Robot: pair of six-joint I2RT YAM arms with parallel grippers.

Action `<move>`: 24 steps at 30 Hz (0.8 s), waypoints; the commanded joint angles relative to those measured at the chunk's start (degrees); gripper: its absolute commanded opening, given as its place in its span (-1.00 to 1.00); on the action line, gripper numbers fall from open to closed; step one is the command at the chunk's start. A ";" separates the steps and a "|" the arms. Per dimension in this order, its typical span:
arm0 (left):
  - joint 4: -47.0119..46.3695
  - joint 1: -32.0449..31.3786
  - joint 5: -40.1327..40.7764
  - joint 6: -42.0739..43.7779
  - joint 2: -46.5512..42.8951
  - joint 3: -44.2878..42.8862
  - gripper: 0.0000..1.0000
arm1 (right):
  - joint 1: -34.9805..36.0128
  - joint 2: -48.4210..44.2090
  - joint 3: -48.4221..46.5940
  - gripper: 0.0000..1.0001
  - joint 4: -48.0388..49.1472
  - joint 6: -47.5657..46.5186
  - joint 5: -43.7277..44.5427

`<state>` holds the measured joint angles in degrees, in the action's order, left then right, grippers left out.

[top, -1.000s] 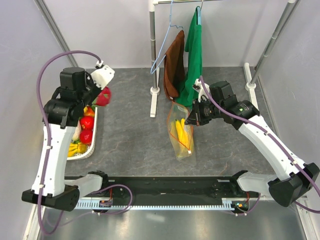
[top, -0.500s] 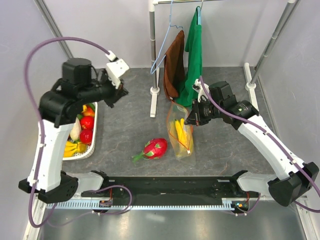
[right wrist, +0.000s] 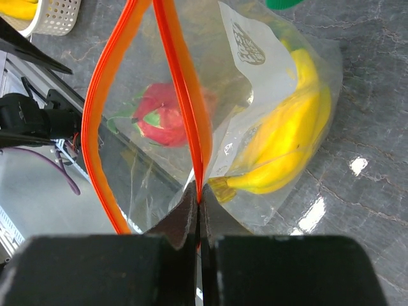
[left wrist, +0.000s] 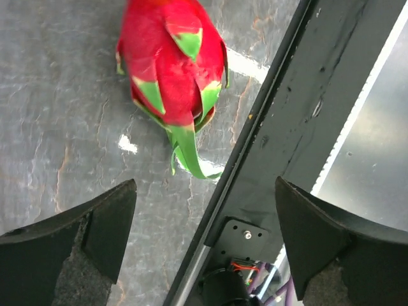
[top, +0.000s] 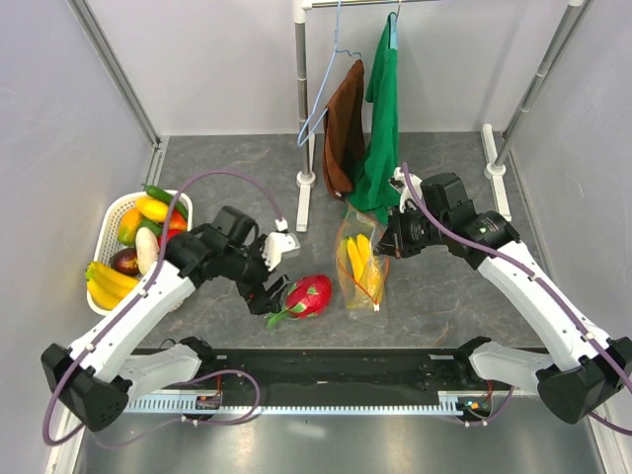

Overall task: Place the food in the zip-top bag and seal the zipper
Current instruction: Pick up the fake fruit from the center of the board.

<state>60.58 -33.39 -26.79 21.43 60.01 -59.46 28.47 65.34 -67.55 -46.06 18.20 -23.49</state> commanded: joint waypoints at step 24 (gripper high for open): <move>-5.84 -14.34 18.18 -2.01 10.67 -0.37 -0.96 | -1.31 0.05 -1.45 -1.00 0.01 -0.44 0.28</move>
<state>48.88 -47.81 -7.38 19.55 77.91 -51.33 27.44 66.43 -67.55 -46.19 18.17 -23.40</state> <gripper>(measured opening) 0.033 0.010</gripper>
